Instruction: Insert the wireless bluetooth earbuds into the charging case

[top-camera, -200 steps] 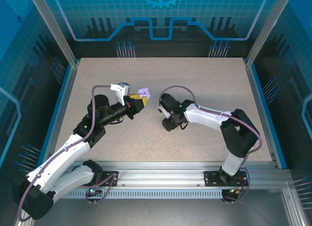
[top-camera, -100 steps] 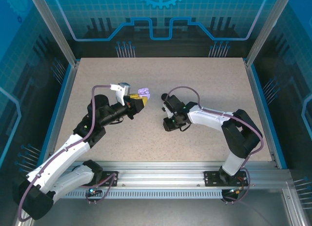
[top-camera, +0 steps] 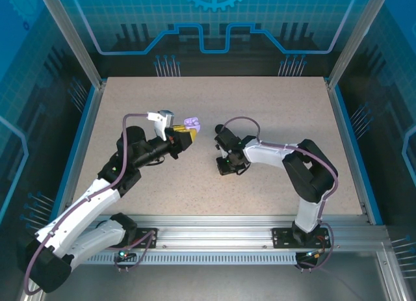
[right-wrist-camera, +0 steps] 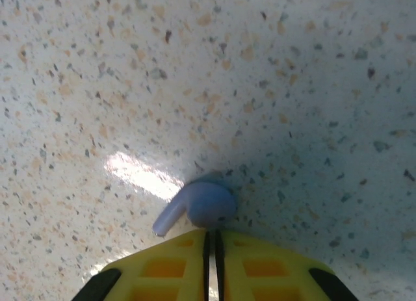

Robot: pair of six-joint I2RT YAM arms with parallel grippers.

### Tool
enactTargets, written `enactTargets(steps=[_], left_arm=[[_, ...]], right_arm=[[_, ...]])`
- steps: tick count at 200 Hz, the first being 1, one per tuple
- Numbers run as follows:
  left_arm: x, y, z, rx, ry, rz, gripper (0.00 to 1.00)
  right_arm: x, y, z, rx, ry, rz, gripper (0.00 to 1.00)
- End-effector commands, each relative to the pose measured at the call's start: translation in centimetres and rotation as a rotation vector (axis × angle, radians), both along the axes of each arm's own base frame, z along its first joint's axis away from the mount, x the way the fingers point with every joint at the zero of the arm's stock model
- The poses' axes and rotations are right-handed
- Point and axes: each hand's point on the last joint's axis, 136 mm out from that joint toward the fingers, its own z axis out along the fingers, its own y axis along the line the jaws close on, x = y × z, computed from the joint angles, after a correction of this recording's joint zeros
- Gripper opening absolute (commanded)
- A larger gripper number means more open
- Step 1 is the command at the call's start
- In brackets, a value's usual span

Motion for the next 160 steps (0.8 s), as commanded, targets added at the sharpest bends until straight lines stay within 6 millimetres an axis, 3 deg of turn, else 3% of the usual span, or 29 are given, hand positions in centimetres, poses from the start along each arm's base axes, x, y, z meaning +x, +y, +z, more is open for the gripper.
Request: enactTargets(steps=[1, 62, 115, 160], left_arm=[[0.3, 0.4, 0.0, 0.005, -0.027, 0.016, 0.00], [0.2, 0.3, 0.2, 0.008, -0.034, 0.011, 0.00], [0.3, 0.3, 0.2, 0.010, -0.035, 0.013, 0.00], [0.2, 0.3, 0.4, 0.005, -0.037, 0.010, 0.00]], right_arm=[[1.6, 0.0, -0.4, -0.047, -0.032, -0.007, 0.14], [3.2, 0.1, 0.6, -0.103, -0.078, 0.052, 0.15], [3.0, 0.7, 4.2, -0.029, -0.133, 0.110, 0.26], [3.5, 1.3, 3.5, -0.071, -0.091, 0.178, 0.37]])
